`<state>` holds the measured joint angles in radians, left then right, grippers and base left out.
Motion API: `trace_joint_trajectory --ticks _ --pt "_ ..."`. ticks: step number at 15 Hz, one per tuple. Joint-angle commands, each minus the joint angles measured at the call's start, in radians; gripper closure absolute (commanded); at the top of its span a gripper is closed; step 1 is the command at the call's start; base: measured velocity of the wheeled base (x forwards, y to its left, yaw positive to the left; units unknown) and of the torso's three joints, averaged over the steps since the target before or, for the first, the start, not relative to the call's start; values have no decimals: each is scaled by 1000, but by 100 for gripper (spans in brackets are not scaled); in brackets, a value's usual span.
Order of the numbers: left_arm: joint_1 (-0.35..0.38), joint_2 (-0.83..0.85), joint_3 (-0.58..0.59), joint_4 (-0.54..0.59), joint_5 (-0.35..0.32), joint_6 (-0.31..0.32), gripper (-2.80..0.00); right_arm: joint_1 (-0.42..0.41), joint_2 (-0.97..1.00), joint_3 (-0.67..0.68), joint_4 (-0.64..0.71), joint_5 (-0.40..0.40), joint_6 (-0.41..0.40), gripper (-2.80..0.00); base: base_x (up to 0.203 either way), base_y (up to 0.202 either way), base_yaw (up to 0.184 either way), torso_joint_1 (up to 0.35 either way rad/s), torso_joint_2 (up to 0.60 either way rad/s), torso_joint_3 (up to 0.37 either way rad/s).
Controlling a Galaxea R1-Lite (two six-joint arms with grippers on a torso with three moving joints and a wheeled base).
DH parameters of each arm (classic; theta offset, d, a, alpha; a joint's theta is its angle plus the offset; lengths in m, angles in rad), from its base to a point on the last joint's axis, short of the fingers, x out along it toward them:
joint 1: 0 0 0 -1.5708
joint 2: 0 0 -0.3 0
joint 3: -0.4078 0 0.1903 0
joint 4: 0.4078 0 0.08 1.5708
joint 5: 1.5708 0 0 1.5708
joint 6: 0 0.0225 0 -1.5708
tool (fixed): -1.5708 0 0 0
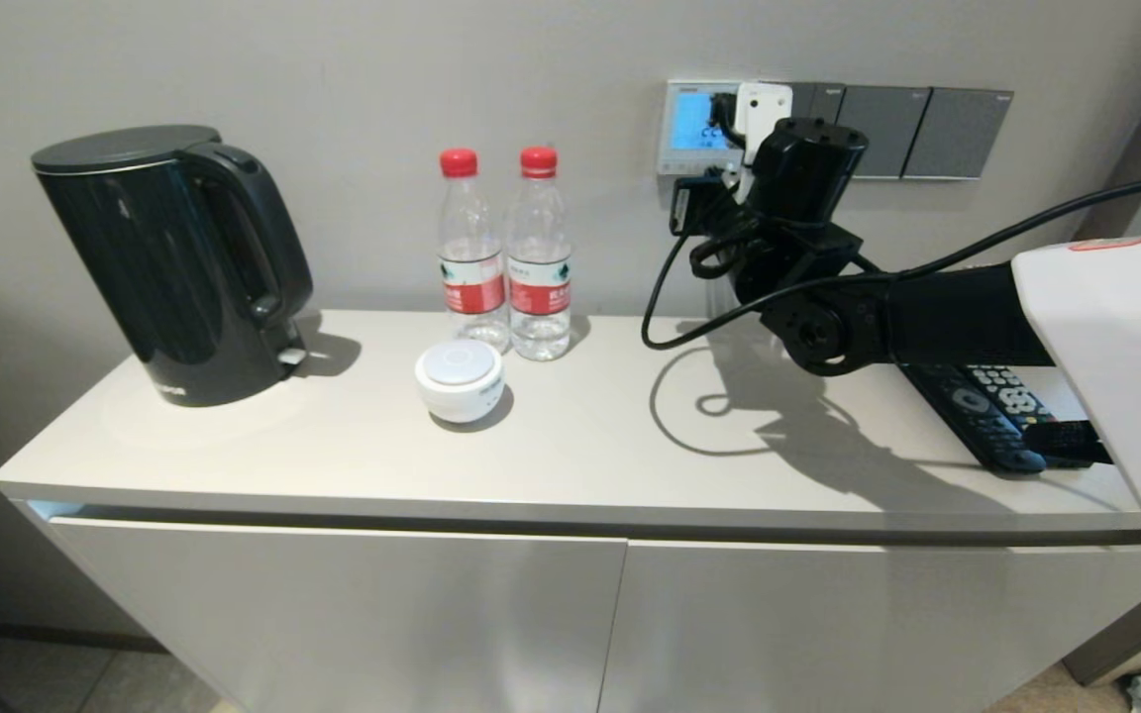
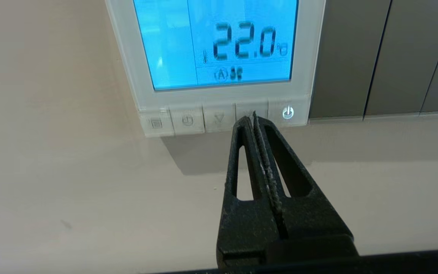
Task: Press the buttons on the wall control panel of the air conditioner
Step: Press the temperature increase button
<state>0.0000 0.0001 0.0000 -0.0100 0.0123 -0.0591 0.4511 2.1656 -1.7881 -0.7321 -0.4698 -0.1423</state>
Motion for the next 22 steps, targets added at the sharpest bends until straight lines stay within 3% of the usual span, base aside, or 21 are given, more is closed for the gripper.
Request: trace_joint_trajectory --ticks 1,10,22 --pt "0 0 0 -1 0 -1 0 -1 7 -13 -4 -2 -4 0 0 0 0 0 0 0" --pt "0 0 0 -1 0 -1 0 -11 48 -57 16 -1 -6 0 0 0 0 0 0 0" --pt "0 0 0 -1 0 -1 0 3 7 4 -12 -3 -8 0 0 0 0 0 0 0"
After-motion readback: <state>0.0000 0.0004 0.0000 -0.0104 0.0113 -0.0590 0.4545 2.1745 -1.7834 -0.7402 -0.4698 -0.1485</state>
